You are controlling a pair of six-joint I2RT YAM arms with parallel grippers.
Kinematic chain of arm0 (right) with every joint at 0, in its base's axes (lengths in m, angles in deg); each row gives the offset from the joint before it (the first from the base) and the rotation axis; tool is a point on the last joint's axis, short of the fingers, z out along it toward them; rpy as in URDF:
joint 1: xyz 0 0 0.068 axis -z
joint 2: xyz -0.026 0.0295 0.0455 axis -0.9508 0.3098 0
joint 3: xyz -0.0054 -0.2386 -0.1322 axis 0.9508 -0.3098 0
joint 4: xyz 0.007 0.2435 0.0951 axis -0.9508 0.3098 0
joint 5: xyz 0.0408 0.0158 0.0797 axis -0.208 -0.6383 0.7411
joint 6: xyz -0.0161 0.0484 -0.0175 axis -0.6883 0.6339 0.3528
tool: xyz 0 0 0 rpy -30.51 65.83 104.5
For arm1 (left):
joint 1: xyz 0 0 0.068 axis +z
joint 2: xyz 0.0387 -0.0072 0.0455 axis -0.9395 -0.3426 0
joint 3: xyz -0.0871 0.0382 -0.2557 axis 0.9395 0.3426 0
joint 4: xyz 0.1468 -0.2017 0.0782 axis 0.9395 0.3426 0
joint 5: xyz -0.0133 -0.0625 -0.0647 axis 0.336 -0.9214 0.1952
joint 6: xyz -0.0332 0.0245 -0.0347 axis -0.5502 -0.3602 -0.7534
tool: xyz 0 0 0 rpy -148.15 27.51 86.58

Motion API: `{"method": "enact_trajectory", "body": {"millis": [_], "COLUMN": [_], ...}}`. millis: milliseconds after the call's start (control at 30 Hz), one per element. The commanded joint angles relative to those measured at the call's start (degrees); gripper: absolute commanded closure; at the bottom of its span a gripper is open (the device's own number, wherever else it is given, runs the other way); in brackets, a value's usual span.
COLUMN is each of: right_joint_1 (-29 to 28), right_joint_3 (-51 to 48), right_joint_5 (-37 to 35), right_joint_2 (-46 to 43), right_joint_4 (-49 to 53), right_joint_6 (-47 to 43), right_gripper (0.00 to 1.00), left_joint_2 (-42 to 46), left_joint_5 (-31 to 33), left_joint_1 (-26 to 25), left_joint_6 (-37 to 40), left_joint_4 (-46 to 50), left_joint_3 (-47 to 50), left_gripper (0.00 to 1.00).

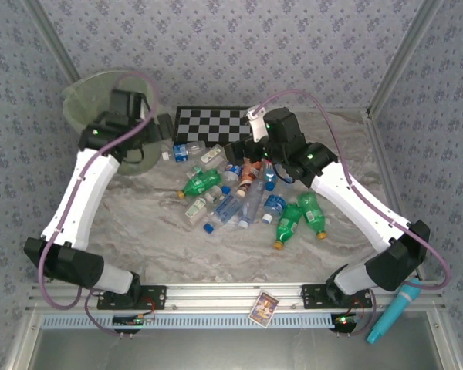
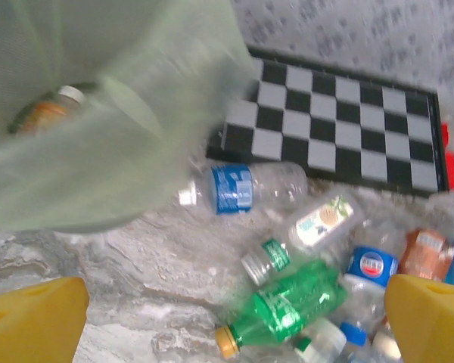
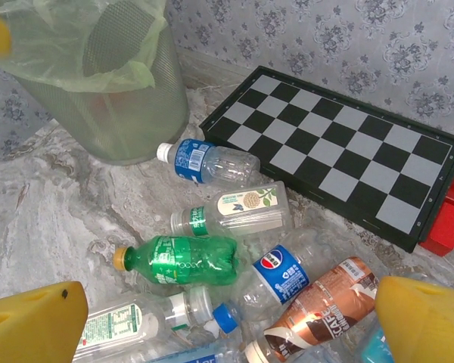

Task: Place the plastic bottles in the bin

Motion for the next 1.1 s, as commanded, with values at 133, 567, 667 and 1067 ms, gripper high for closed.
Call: {"method": "enact_trajectory", "body": {"millis": [133,567,667,1067], "right_joint_1": [0.29,0.40,0.37,0.42], "right_joint_3": [-0.71,-2.21,-3.87,-5.95], "right_joint_5": [0.58,0.75,0.11,-0.25], "right_joint_2": [-1.52,-3.13,-4.43,-6.74], "right_joint_4": [-1.41,-2.67,-3.10,-3.04], "right_joint_6": [1.95,3.73,4.14,4.96], "right_gripper": [0.01,0.01,0.01,0.01], "left_joint_2": [5.90,4.50,1.75,-7.84], "left_joint_5": [-0.49,-10.64,-11.08,-12.46], "left_joint_1": [-4.32,-10.90,-11.79,-14.97], "left_joint_6": [0.57,4.30,6.10,10.47], "left_joint_4": [-6.83,-5.99,-5.21,-4.61], "left_joint_3": [12.39,28.75,28.98,28.53], "left_gripper": [0.00,0.17,0.18,0.22]}}
